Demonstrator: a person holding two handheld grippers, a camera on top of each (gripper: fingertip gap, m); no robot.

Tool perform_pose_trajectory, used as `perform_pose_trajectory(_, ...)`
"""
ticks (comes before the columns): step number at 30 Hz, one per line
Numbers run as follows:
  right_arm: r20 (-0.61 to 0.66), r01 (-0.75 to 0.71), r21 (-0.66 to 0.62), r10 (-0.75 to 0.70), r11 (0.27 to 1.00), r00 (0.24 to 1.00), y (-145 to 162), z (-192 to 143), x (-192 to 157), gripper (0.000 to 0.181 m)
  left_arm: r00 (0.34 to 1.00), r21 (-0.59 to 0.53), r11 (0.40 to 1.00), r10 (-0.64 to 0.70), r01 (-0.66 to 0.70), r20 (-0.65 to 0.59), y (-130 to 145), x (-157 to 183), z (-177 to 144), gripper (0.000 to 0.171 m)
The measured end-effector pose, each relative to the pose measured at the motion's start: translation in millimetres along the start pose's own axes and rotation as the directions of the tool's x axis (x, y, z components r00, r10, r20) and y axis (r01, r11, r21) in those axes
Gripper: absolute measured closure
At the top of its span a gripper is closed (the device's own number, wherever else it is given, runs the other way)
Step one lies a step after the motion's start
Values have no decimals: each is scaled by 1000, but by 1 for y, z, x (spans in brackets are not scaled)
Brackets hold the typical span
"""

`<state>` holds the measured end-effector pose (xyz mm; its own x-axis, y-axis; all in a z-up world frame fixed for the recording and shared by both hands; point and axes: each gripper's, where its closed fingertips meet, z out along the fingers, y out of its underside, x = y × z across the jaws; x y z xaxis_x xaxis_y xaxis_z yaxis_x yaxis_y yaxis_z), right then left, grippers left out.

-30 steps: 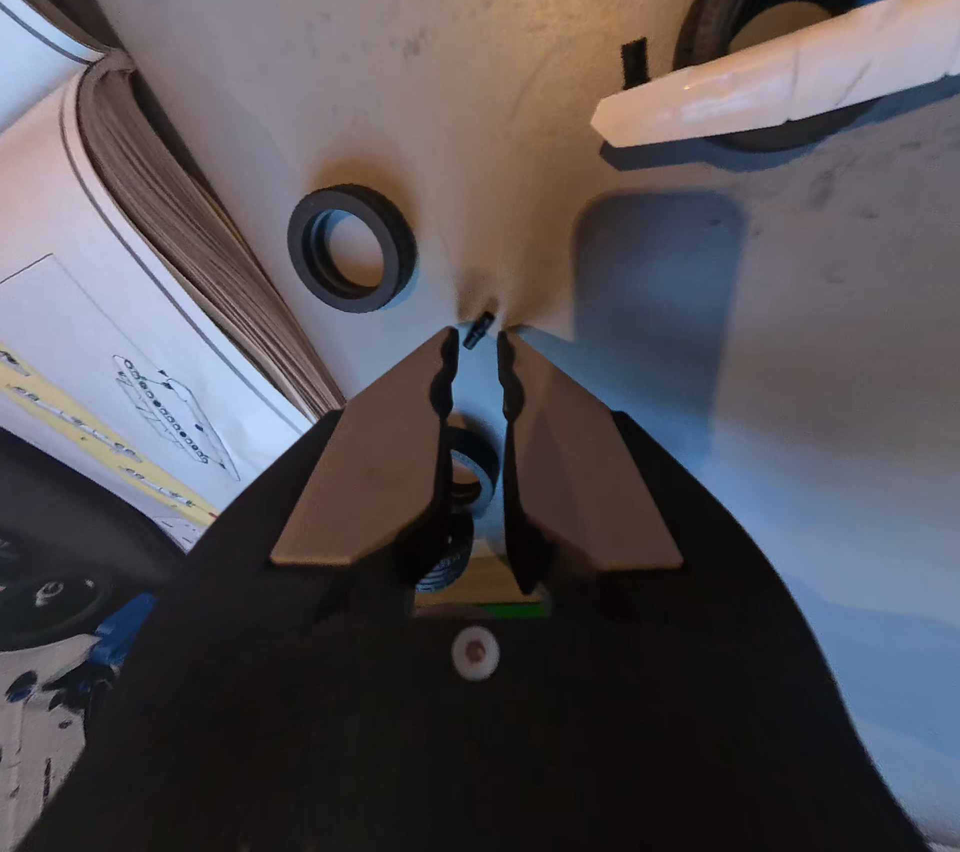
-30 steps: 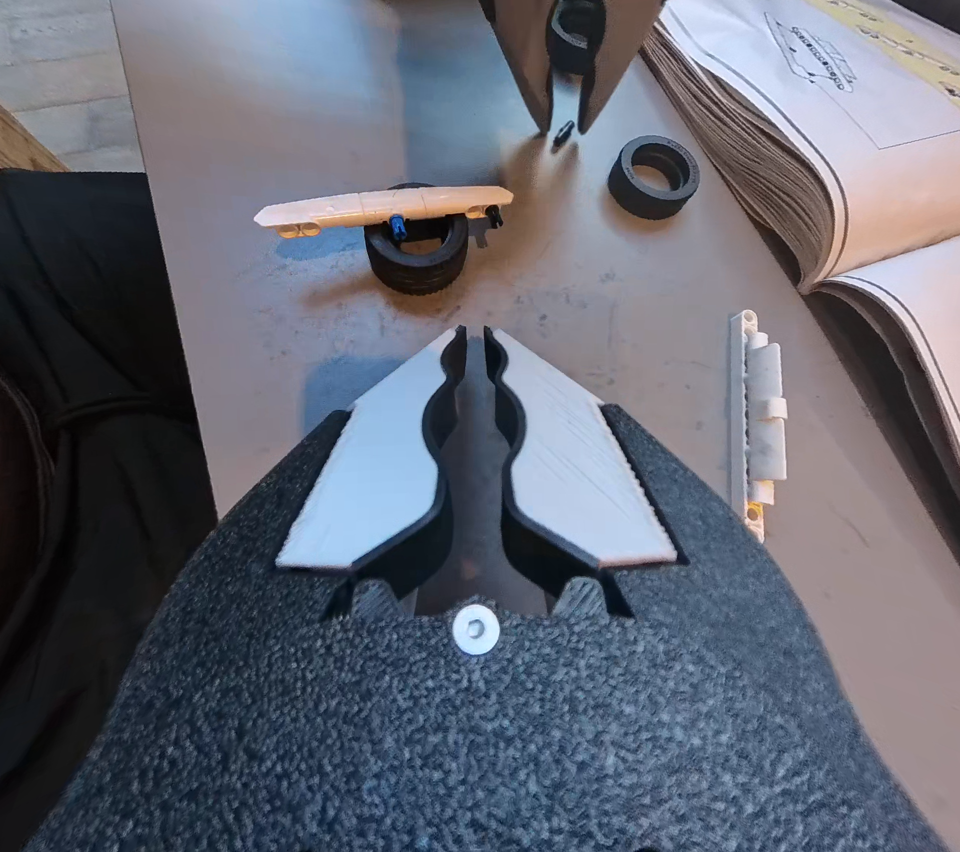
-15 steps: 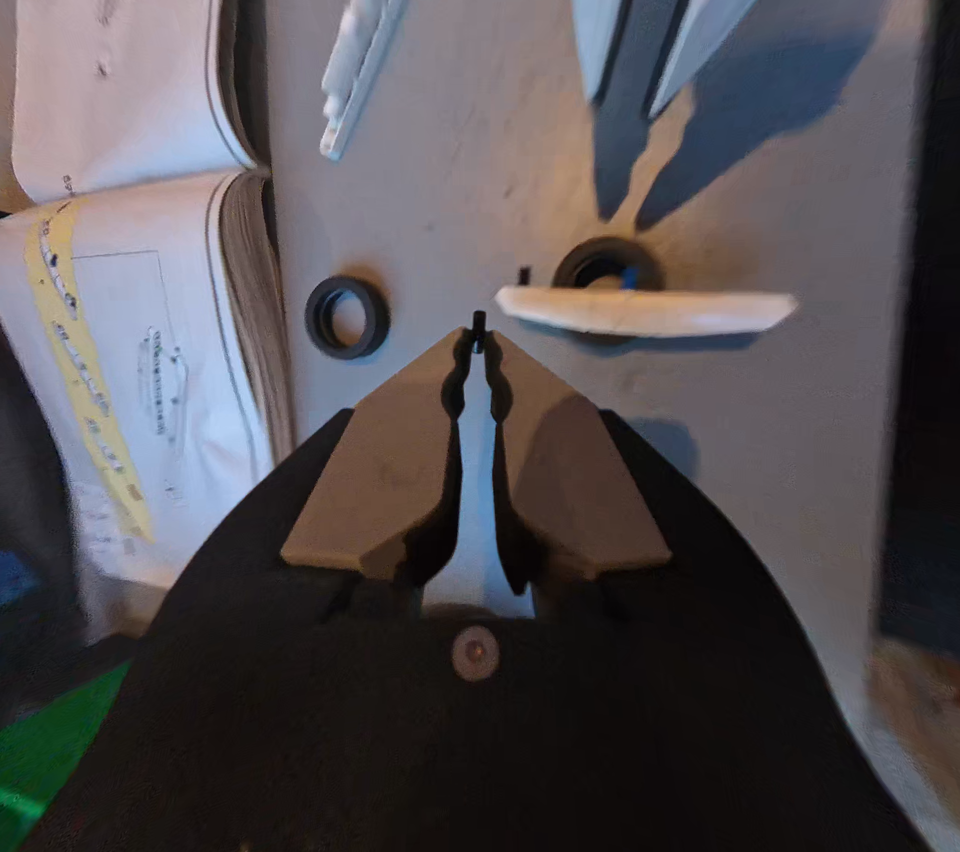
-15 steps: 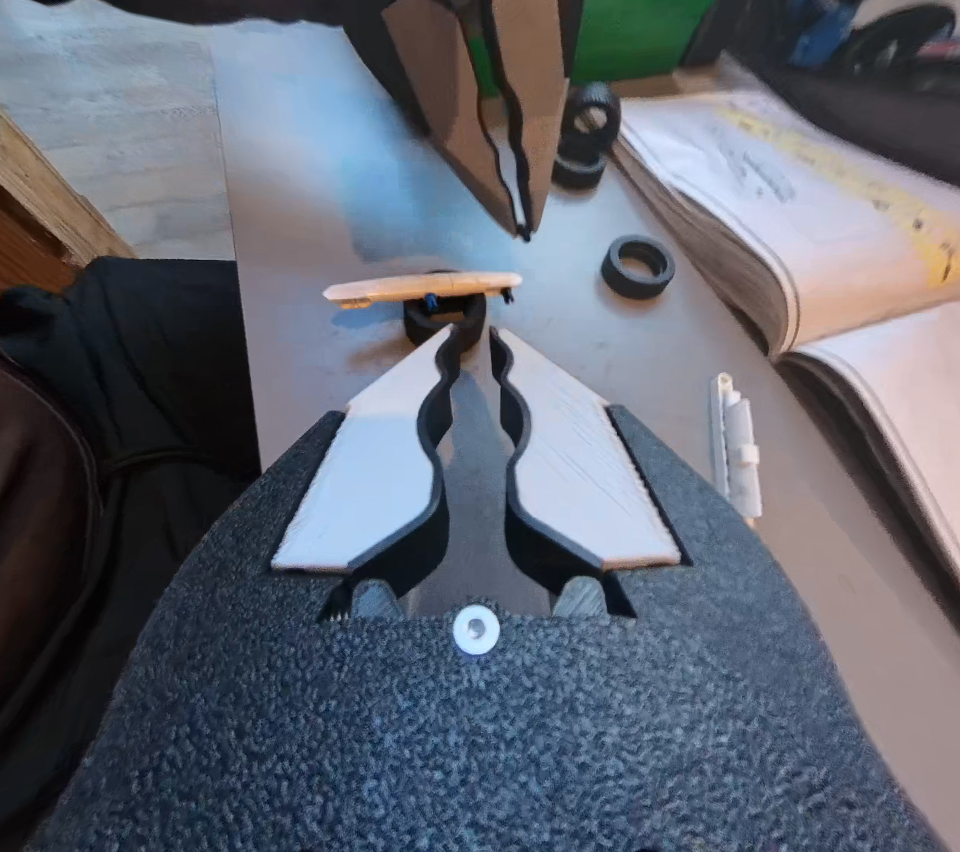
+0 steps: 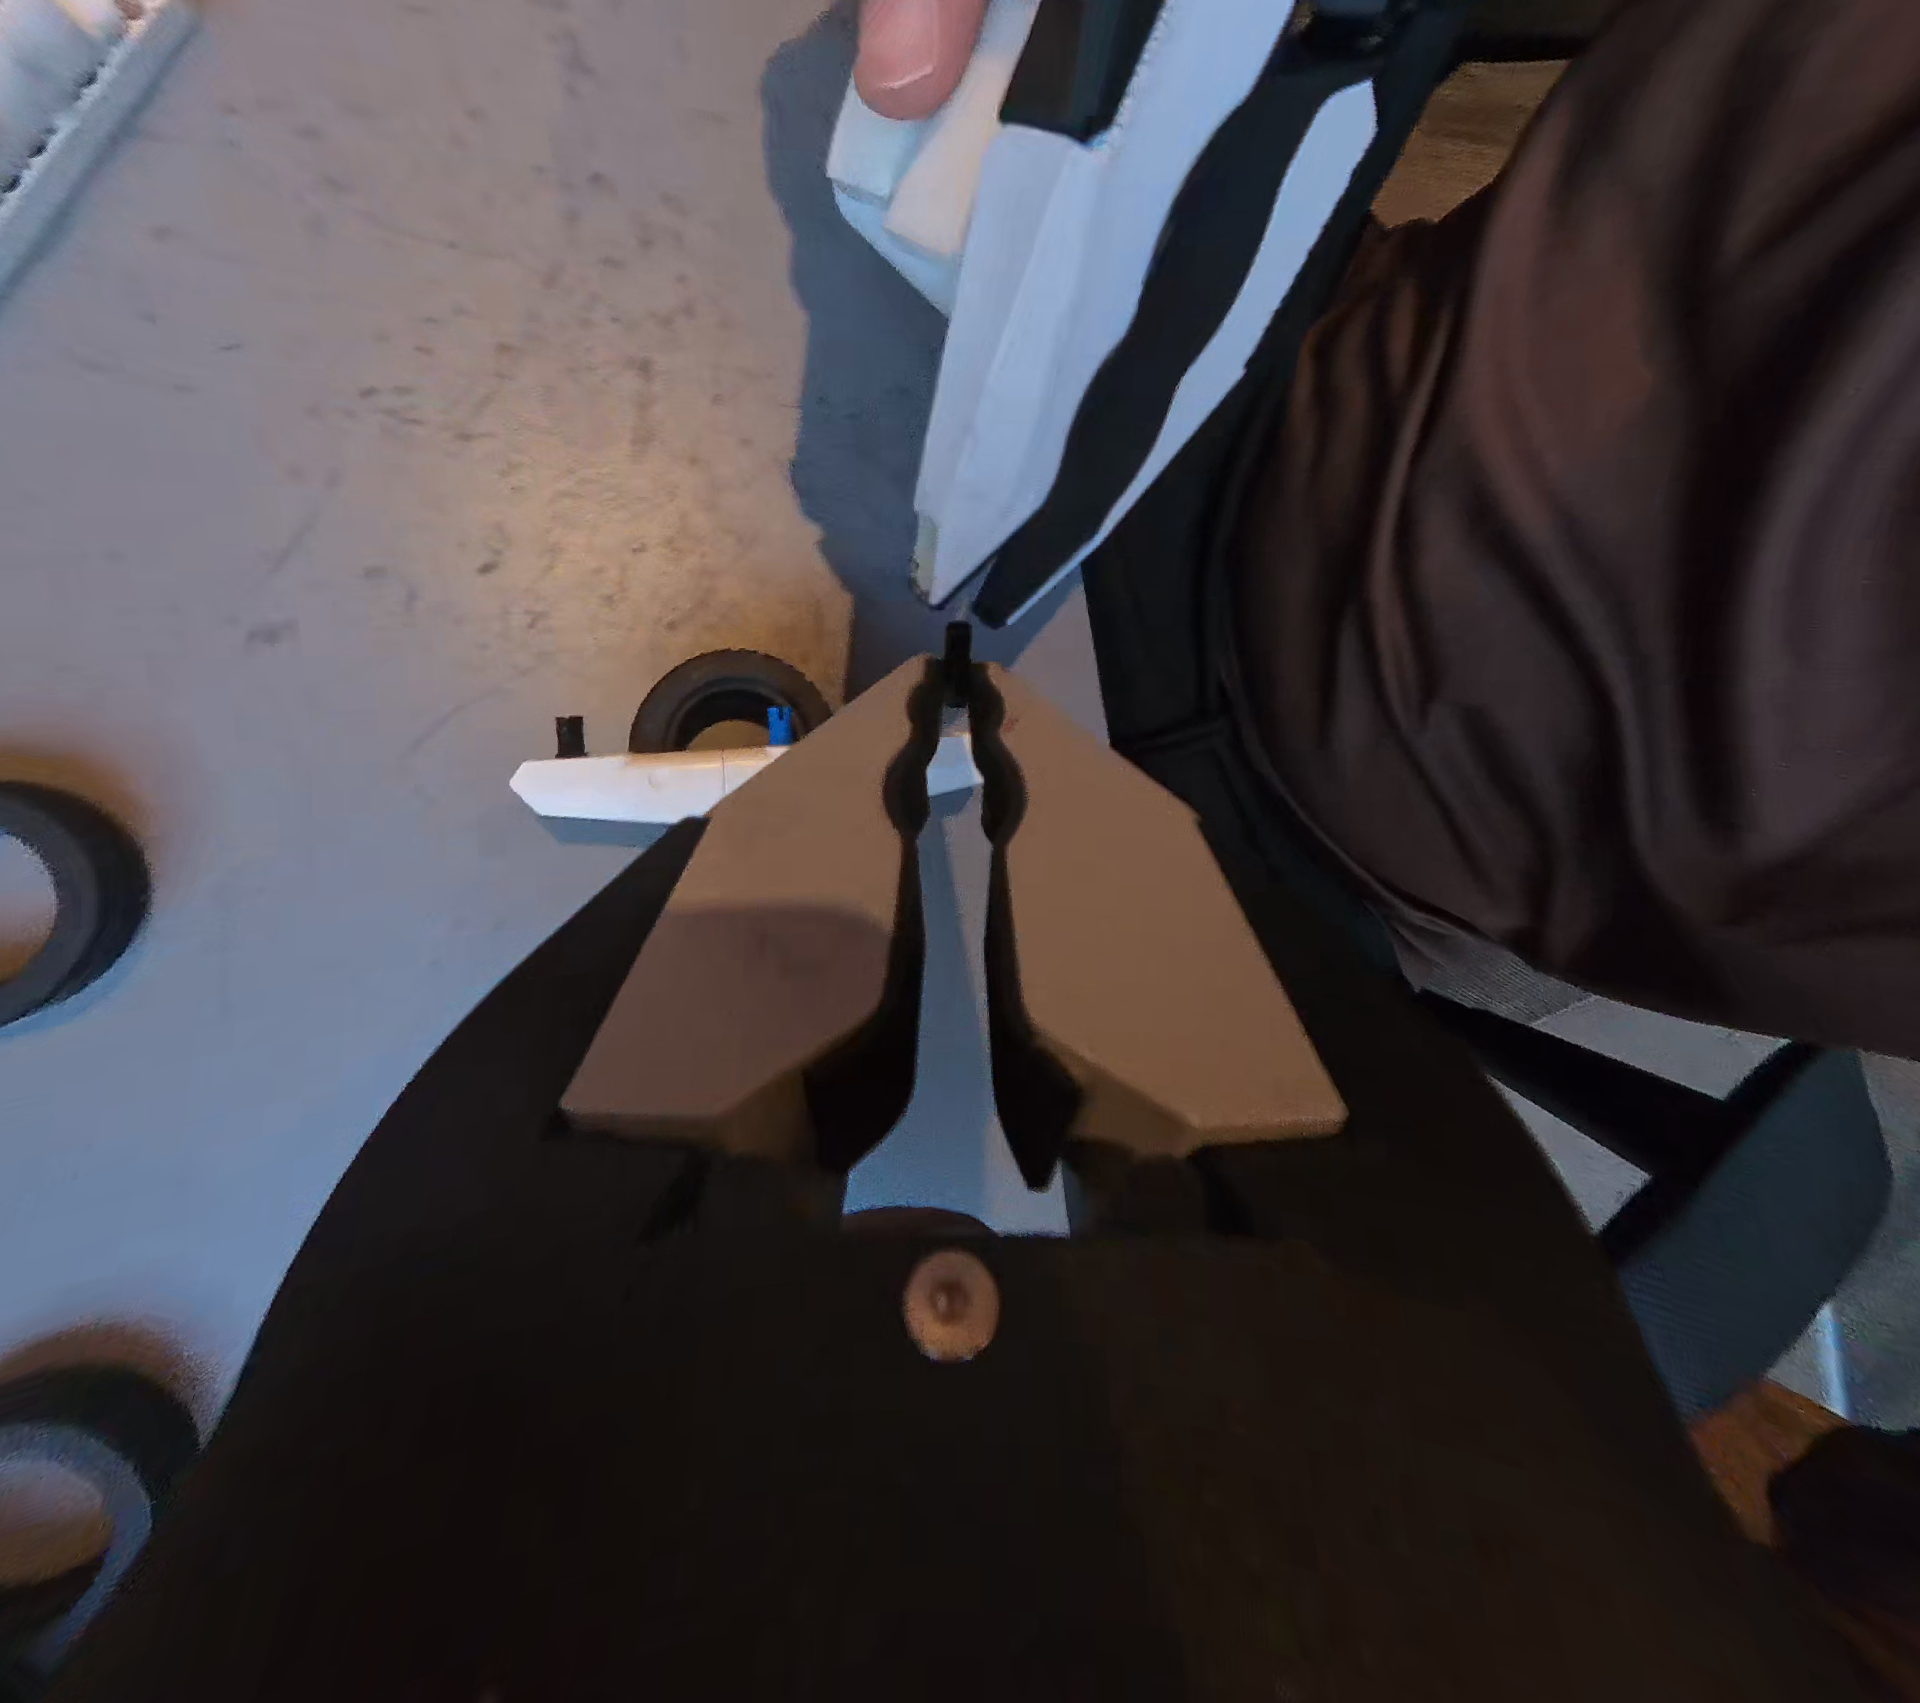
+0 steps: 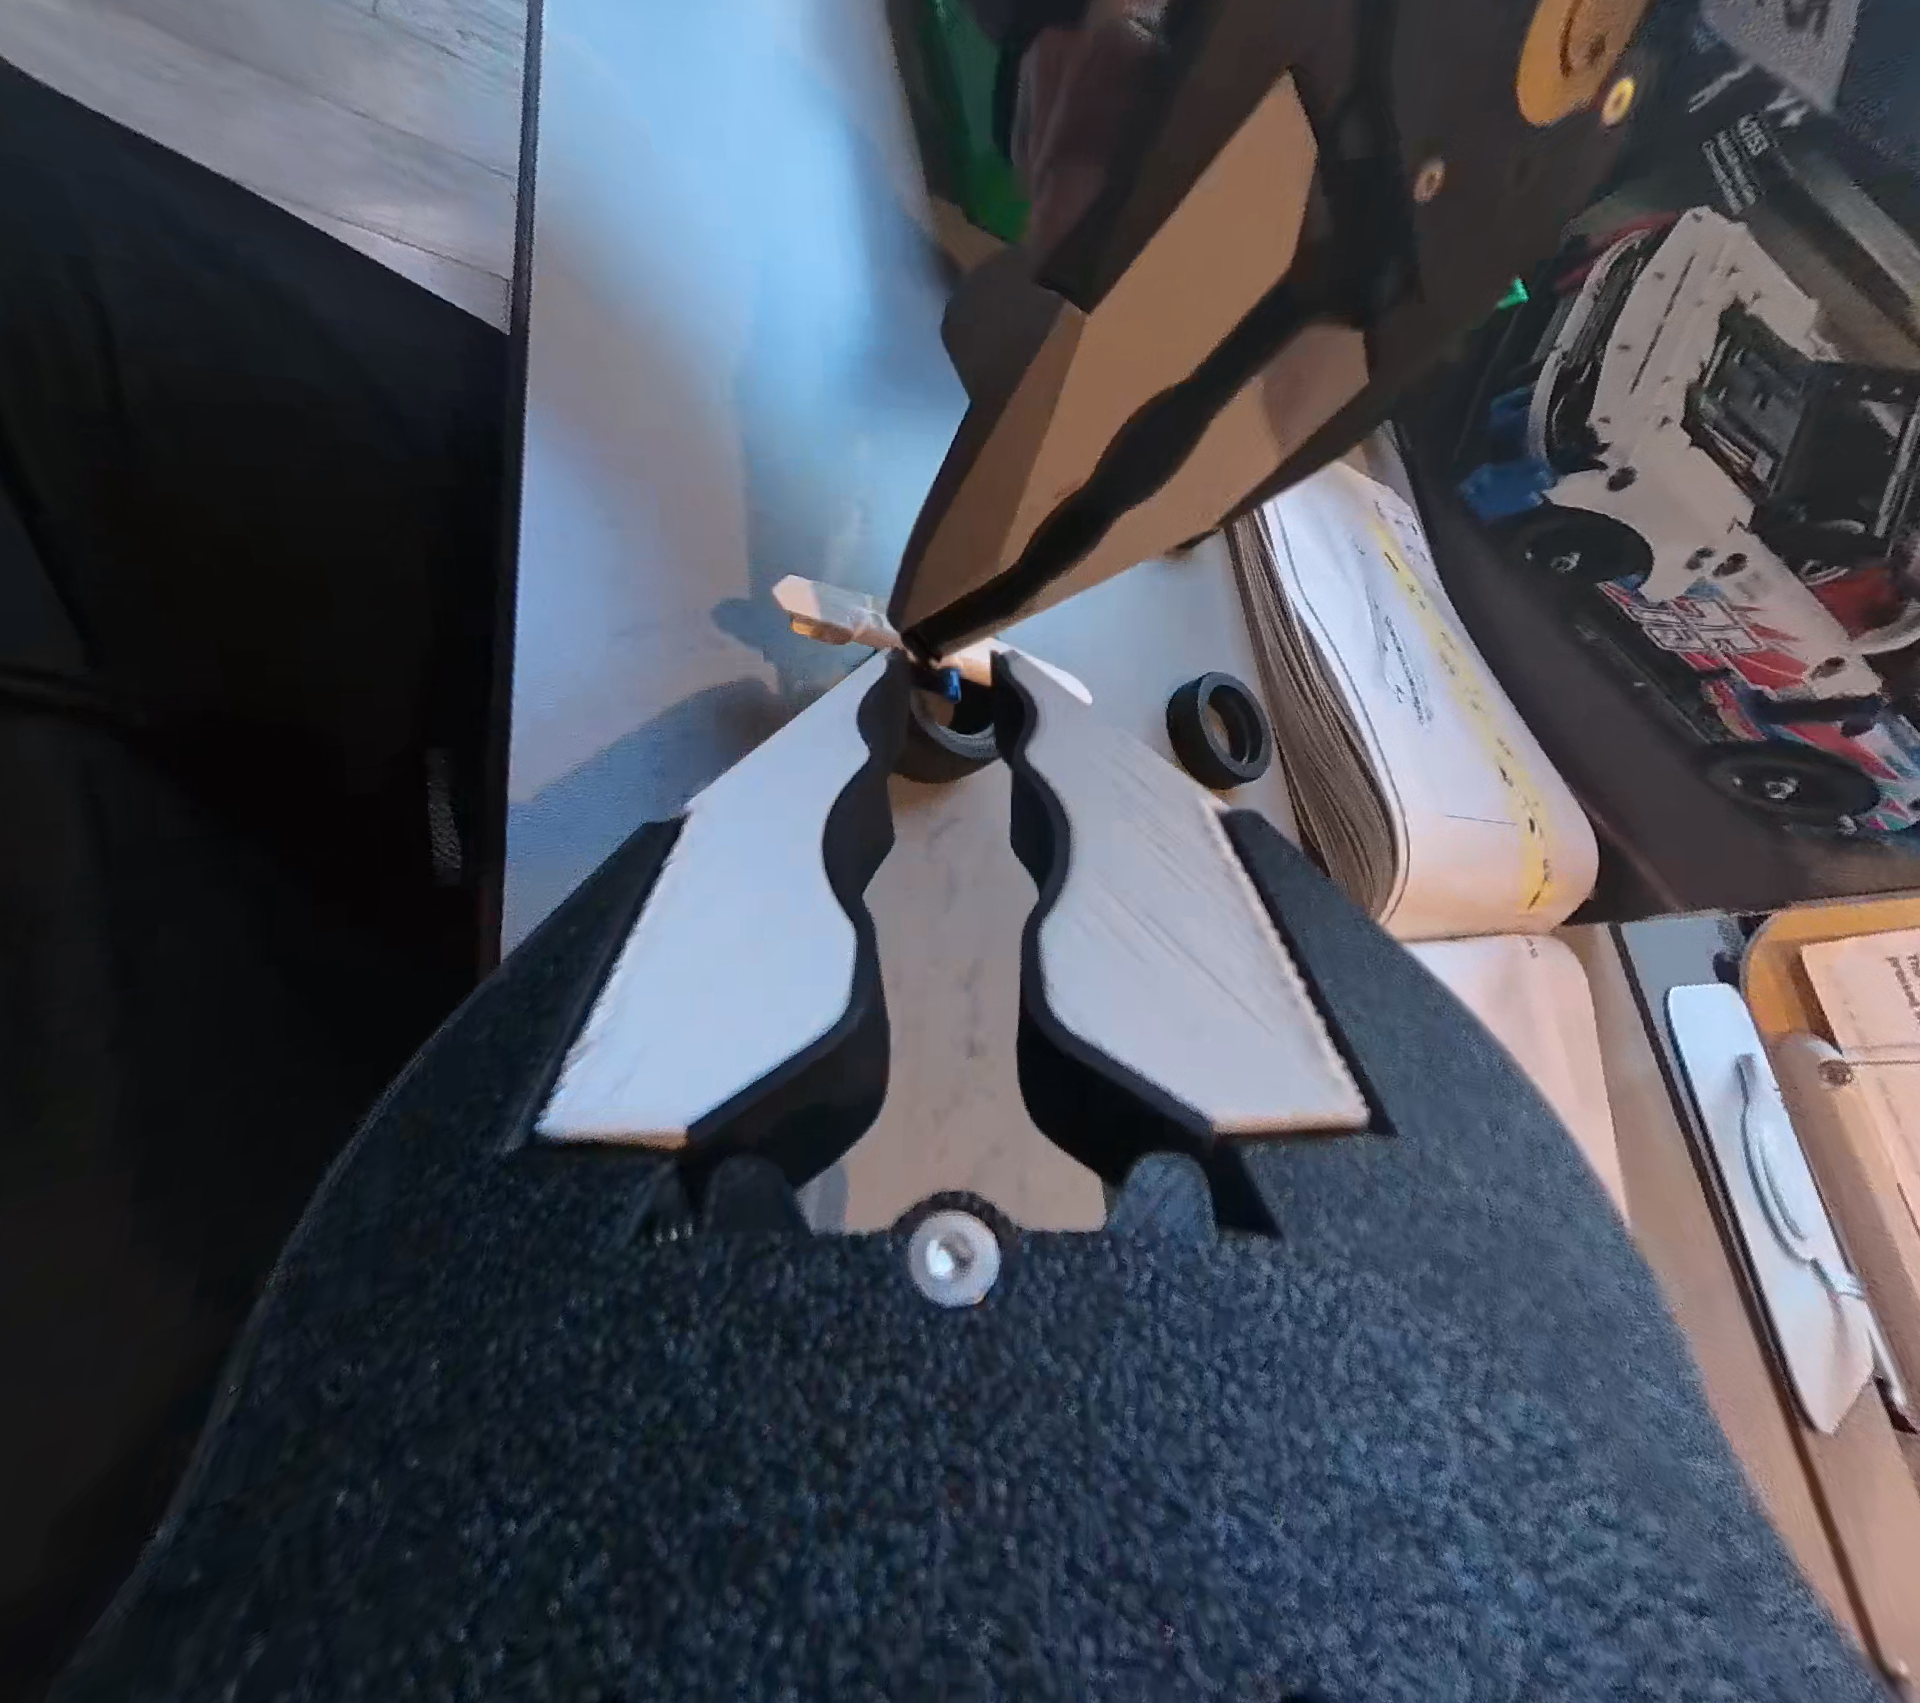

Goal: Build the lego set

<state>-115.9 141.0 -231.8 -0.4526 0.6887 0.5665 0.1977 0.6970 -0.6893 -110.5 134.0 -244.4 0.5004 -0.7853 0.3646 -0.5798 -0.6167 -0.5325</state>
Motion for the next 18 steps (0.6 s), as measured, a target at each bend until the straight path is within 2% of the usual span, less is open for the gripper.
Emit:
perform_pose_trajectory(4,22,24,13,-24,1000,999,-1,1,-7,173,1000,-2,1000,-4,4,-29,-2,-2,5,170)
perform_pose_trajectory(13,46,50,6,-51,999,998,2,3,-13,175,997,-9,1000,24,-25,-73,-3,6,6,170)
perform_pose_trajectory(18,31,4,-11,-4,1000,1000,8,5,-8,176,1000,30,999,-12,13,-25,-5,-4,5,170)
